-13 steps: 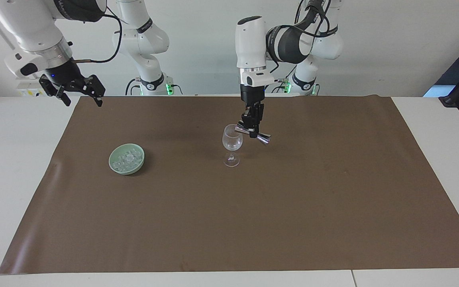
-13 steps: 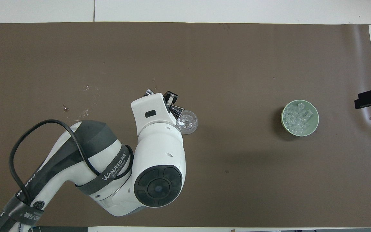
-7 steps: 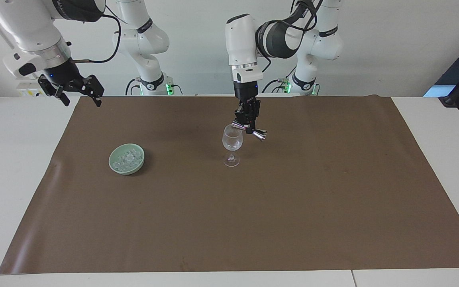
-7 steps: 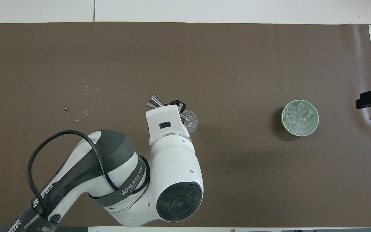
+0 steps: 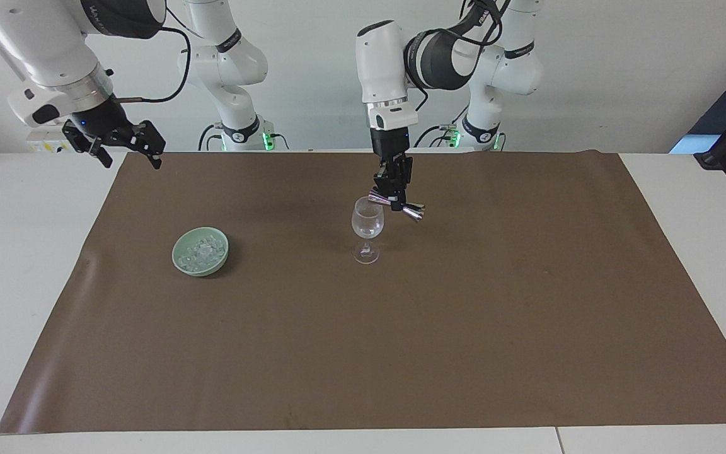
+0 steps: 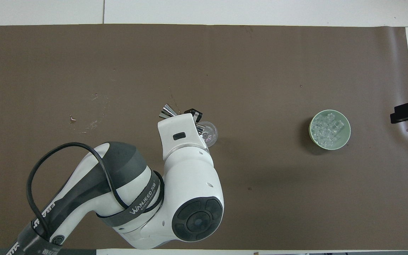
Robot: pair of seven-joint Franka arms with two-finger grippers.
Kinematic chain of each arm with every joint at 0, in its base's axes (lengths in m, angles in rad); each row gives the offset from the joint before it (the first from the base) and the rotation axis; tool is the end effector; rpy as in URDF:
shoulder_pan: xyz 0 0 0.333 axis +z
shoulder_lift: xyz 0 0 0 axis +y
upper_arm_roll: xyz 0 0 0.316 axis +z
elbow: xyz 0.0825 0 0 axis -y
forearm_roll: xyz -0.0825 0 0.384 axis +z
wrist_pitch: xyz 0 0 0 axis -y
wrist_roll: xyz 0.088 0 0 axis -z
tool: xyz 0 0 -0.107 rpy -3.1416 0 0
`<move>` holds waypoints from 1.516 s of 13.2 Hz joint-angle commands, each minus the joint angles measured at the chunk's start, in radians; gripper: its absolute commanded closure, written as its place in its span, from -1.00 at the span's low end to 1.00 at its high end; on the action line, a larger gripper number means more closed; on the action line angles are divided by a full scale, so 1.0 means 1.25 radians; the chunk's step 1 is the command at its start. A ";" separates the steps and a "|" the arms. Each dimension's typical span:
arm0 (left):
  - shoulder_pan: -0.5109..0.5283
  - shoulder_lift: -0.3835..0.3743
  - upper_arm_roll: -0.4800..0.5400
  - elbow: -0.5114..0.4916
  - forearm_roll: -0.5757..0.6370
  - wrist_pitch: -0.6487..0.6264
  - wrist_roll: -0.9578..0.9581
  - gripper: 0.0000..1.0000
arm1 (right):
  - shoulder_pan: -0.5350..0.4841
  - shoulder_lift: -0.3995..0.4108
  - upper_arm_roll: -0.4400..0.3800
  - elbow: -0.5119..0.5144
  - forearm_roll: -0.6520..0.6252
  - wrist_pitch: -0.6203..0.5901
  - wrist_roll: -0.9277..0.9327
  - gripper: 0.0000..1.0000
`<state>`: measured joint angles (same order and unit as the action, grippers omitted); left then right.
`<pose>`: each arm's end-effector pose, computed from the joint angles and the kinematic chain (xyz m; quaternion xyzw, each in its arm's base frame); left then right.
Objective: Pour wine and add ice with both arms
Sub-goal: 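Tilt the silver cup over the clear glass with the left gripper, then carry the silver cup back with the left gripper while the right gripper reaches ice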
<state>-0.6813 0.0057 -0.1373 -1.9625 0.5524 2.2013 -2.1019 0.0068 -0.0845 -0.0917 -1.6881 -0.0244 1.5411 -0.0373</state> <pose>0.4114 -0.4129 0.4970 0.8458 0.4646 0.2480 0.0851 0.5210 -0.0490 0.6122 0.9992 -0.0235 -0.0319 0.0064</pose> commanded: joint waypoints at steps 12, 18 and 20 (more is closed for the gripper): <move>0.407 0.002 0.010 0.018 -0.942 -0.007 0.412 1.00 | 0.040 0.024 0.003 -0.466 0.048 0.574 -0.083 -0.90; 0.672 0.070 0.010 0.018 -1.172 -0.110 0.625 1.00 | 0.033 0.080 0.003 -0.526 0.048 0.690 -0.088 -0.45; 0.742 0.111 0.010 0.016 -1.256 -0.103 0.644 1.00 | 0.029 0.088 0.003 -0.528 0.048 0.709 -0.118 -0.45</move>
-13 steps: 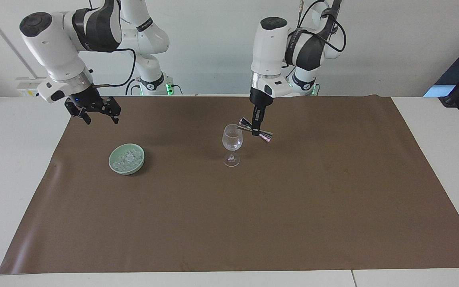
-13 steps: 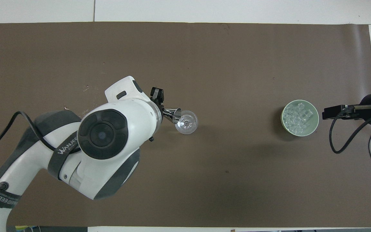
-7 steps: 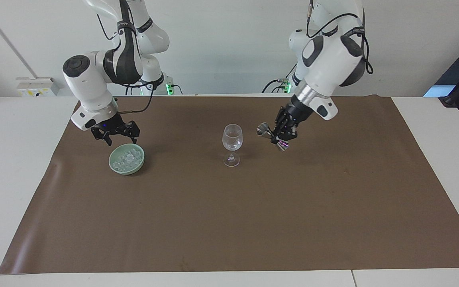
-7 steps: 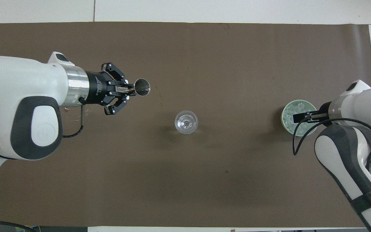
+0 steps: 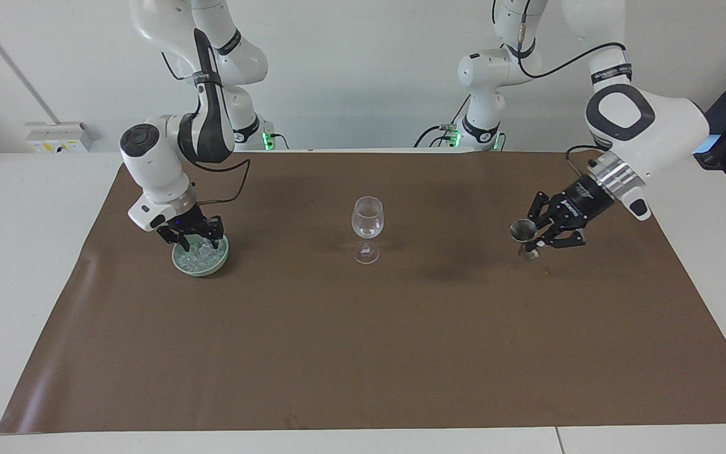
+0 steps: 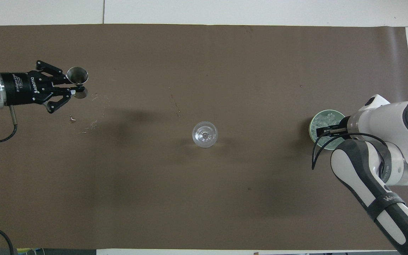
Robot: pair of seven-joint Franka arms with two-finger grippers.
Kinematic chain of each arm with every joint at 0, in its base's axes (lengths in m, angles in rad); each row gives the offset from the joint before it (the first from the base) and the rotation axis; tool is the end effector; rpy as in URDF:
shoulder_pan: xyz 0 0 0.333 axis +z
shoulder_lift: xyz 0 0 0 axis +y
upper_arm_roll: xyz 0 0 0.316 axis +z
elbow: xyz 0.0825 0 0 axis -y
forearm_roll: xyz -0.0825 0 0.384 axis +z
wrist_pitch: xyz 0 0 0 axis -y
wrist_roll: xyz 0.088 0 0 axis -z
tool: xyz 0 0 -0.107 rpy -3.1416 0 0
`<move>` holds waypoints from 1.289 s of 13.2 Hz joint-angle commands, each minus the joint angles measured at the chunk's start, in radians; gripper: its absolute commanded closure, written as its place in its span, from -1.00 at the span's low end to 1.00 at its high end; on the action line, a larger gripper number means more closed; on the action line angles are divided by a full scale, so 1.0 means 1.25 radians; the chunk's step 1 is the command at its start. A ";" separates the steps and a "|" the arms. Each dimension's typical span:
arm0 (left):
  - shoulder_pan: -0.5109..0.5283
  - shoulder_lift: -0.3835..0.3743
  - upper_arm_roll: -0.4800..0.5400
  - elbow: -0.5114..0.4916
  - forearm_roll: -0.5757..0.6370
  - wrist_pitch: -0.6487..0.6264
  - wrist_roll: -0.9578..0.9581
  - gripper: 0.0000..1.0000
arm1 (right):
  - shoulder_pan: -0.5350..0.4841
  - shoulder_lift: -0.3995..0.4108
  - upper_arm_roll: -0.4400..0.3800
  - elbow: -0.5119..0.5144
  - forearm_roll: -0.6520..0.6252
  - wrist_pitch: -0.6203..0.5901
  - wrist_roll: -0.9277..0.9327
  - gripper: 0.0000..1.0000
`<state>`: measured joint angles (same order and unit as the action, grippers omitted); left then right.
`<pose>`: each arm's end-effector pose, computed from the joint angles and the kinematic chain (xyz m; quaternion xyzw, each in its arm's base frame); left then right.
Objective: Pour wine and add ice with both arms
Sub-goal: 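Carry the silver cup back with the left gripper while the right gripper reaches ice, then set down the silver cup with the left gripper while the right gripper grasps ice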
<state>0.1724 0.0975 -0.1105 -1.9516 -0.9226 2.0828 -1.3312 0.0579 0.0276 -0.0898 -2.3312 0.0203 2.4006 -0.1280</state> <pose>0.5936 -0.0017 0.4504 0.5493 0.7354 -0.2236 0.3278 0.5126 -0.0162 0.3294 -0.9989 -0.0407 -0.0214 0.0041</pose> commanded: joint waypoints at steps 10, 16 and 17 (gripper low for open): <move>0.203 0.035 -0.011 -0.257 -0.467 0.036 0.314 1.00 | -0.011 0.000 0.002 -0.014 0.012 0.023 -0.053 -0.03; 0.201 0.034 -0.011 -0.306 -0.525 0.090 0.426 1.00 | -0.011 0.000 0.001 -0.016 0.012 0.027 -0.055 -0.01; 0.202 0.034 -0.011 -0.313 -0.526 0.091 0.432 1.00 | -0.011 0.000 0.001 -0.020 0.012 0.027 -0.056 -0.01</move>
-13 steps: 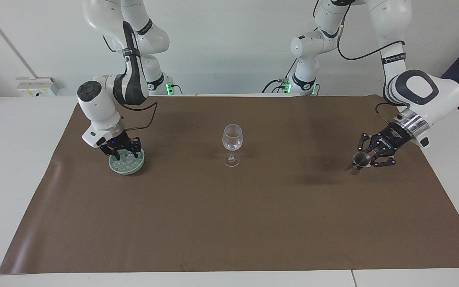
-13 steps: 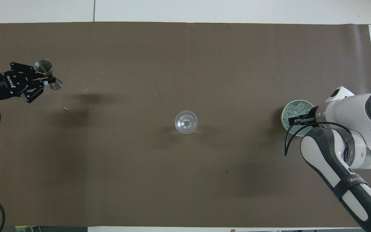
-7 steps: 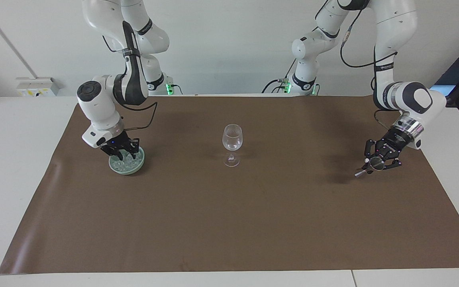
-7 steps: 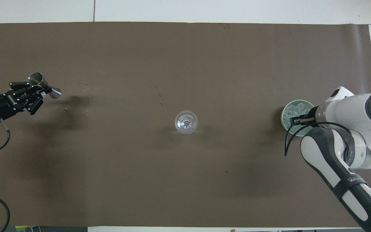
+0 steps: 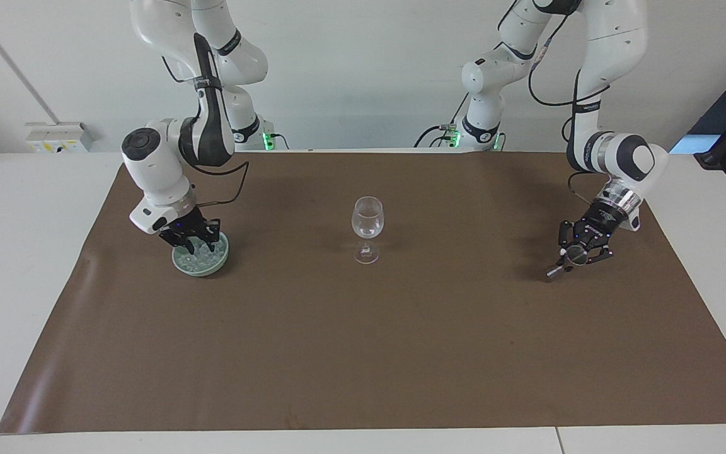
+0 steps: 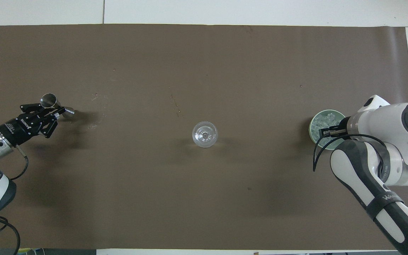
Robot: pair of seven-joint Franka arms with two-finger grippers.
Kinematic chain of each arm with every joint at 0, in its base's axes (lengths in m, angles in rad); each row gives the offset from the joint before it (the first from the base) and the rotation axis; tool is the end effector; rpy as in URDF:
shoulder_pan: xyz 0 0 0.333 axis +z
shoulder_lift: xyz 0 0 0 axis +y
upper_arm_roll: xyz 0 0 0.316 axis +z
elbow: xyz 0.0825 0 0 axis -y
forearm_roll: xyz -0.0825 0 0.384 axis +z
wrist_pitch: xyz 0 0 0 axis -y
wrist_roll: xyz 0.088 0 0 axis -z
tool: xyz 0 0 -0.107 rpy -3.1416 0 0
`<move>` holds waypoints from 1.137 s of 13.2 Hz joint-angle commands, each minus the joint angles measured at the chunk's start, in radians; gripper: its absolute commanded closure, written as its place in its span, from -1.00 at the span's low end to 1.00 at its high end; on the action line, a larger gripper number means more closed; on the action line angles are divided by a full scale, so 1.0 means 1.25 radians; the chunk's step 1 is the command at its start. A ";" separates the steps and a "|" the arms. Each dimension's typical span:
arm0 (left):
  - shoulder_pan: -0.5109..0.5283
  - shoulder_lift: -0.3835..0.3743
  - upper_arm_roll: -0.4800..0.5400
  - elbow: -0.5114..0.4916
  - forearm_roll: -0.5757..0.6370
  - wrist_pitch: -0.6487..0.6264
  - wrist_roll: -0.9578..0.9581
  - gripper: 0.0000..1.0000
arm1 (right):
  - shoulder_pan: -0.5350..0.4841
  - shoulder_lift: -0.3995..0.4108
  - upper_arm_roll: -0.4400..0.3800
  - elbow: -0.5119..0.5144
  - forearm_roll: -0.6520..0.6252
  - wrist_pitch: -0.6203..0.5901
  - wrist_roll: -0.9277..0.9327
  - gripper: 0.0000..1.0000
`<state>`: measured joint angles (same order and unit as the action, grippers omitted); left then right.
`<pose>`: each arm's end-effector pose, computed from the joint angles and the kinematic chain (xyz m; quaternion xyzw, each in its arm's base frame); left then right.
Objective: Pour wine and add ice with both arms
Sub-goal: 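Set down the silver cup with the left gripper while the right gripper grasps ice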
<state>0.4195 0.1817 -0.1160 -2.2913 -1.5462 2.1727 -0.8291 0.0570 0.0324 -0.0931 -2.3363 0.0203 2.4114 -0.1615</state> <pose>0.5106 0.1195 0.2751 0.3368 0.7785 -0.2418 0.4711 0.5120 -0.0184 0.3258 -0.9982 -0.0553 -0.0219 0.0033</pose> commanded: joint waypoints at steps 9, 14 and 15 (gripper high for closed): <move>-0.015 -0.034 -0.009 -0.061 -0.053 0.065 0.031 1.00 | -0.009 -0.004 0.005 -0.022 0.012 0.039 -0.025 0.61; -0.014 -0.041 -0.008 -0.054 -0.052 0.063 0.020 -1.00 | -0.003 -0.004 0.005 -0.016 0.012 0.033 -0.018 0.89; -0.015 -0.048 -0.008 -0.054 -0.050 0.063 0.019 -1.00 | -0.001 -0.003 0.005 -0.009 0.012 0.027 -0.017 0.89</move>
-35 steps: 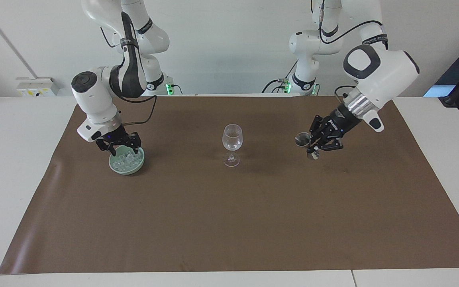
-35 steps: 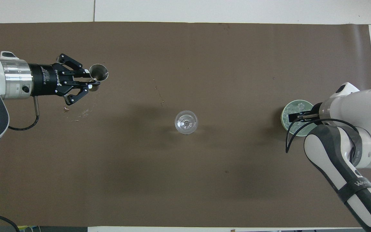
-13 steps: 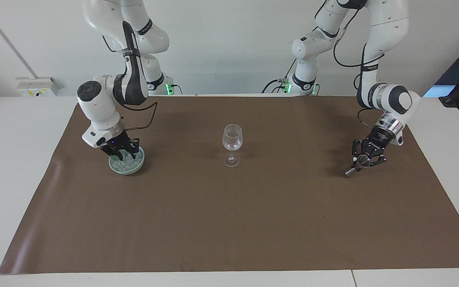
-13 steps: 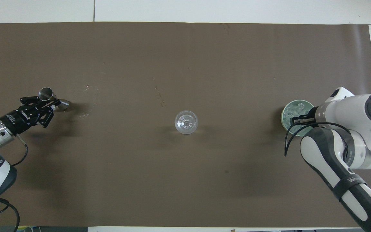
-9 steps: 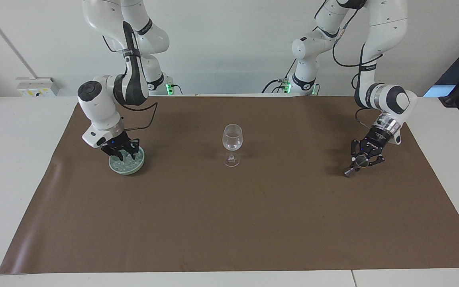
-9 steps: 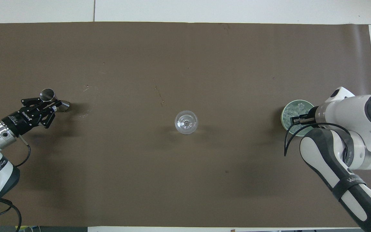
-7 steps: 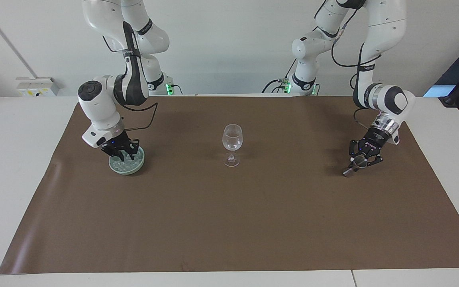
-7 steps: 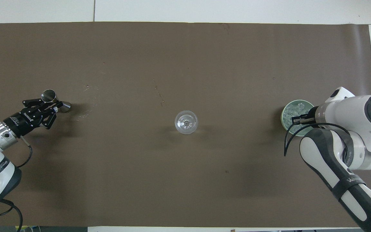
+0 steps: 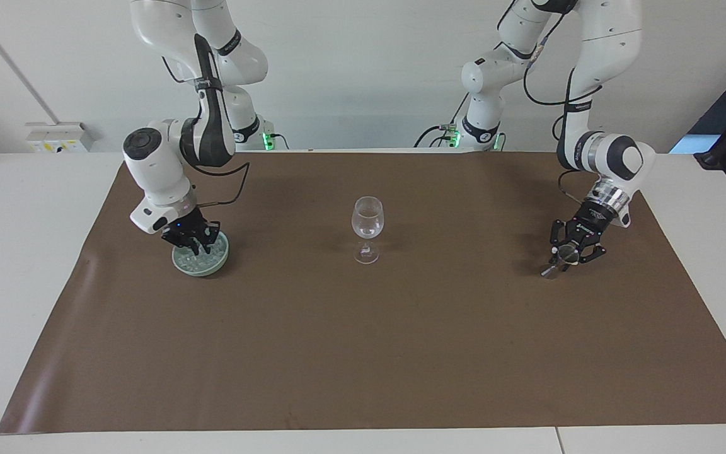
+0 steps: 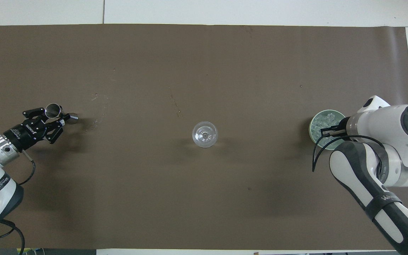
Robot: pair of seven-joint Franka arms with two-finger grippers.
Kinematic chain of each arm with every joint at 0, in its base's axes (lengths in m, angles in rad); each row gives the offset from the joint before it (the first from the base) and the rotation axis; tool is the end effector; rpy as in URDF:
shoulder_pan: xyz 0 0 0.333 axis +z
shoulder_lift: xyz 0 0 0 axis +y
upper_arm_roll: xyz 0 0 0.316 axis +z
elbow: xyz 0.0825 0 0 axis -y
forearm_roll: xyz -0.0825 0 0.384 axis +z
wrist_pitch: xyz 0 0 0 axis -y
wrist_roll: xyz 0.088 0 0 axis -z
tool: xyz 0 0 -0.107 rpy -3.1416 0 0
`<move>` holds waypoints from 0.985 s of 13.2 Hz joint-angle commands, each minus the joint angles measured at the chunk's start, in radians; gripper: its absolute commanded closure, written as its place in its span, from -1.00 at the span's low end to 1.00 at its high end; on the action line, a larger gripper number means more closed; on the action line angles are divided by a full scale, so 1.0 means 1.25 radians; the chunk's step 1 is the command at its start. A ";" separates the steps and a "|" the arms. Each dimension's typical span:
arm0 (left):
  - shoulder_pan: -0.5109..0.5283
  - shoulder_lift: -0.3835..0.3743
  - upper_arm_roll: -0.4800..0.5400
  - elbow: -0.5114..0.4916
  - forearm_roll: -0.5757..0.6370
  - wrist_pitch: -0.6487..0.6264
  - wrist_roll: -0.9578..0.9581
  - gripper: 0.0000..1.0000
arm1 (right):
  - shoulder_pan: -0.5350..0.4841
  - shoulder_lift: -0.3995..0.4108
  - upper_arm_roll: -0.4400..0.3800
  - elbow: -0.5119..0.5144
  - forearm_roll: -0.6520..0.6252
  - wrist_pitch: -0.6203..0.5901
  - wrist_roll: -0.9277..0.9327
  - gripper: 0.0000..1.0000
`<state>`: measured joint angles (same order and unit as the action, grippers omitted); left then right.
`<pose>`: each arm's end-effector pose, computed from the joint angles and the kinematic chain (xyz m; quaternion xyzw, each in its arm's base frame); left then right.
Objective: Pour wine and add ice with both arms
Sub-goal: 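Set down the silver cup with the left gripper while the right gripper grasps ice, then lift the green cup with the right gripper over the clear glass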
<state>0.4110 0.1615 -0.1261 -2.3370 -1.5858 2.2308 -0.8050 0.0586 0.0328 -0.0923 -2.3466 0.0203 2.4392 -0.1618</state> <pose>0.4982 0.1135 0.2672 0.3272 0.7915 -0.2250 0.4646 0.5116 -0.0172 0.3239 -0.9979 -0.0565 -0.0303 0.0023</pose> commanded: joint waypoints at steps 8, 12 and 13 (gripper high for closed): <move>-0.015 -0.106 0.001 -0.020 0.314 -0.010 0.007 -1.00 | 0.013 0.004 0.026 0.230 0.011 -0.261 0.029 0.89; -0.009 -0.112 0.003 0.041 0.541 -0.049 0.005 -1.00 | 0.068 0.007 0.026 0.356 0.013 -0.374 0.098 0.89; 0.004 -0.111 0.001 0.058 0.573 -0.057 0.002 -1.00 | 0.096 0.011 0.027 0.390 0.018 -0.396 0.138 0.89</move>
<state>0.3894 0.0318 -0.1250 -2.2979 -0.9413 2.2050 -0.8035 0.1393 0.0305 -0.0622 -1.9356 0.0246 1.9991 -0.0527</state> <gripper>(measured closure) 0.000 0.753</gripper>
